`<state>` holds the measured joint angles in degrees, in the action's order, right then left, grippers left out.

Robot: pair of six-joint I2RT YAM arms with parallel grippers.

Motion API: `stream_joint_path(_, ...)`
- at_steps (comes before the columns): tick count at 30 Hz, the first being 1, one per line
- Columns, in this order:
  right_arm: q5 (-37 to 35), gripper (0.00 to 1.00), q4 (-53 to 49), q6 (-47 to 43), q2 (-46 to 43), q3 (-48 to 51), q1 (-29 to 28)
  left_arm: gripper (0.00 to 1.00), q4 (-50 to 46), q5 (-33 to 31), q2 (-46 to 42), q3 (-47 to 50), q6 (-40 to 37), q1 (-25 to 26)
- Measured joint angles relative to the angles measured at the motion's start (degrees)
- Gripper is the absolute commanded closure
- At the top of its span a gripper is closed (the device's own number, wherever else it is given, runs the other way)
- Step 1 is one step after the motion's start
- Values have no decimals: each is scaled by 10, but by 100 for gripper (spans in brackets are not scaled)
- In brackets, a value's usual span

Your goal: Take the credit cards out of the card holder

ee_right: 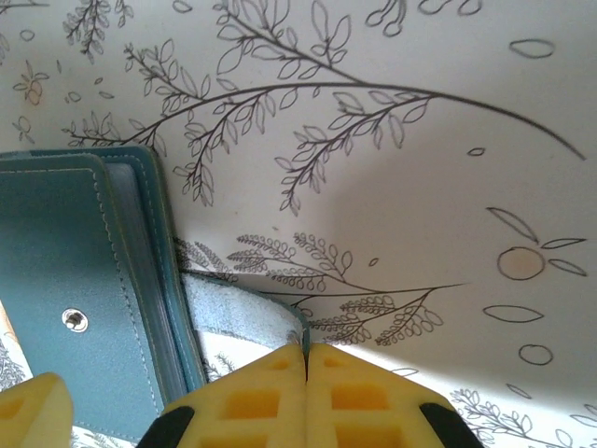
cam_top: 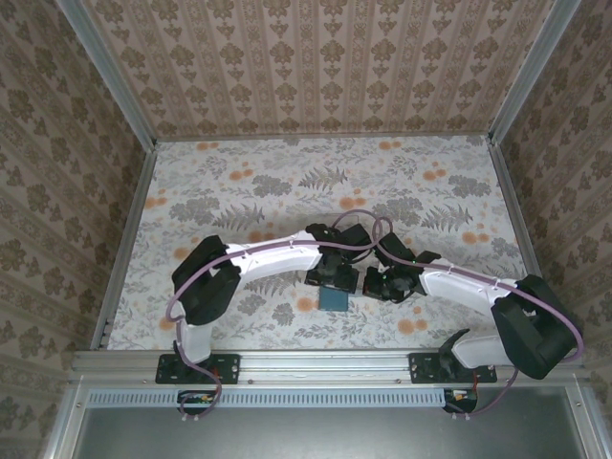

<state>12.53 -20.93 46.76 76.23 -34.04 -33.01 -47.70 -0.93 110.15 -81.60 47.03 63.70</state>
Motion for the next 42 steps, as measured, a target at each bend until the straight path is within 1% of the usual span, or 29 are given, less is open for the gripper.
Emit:
stream_joint_path(6,1,100,2,0,0,0,3,23,-12,0,26,-3,0,1)
stream_joint_path(42,4,100,13,2,-1,8,4,19,26,-4,23,10,7,0)
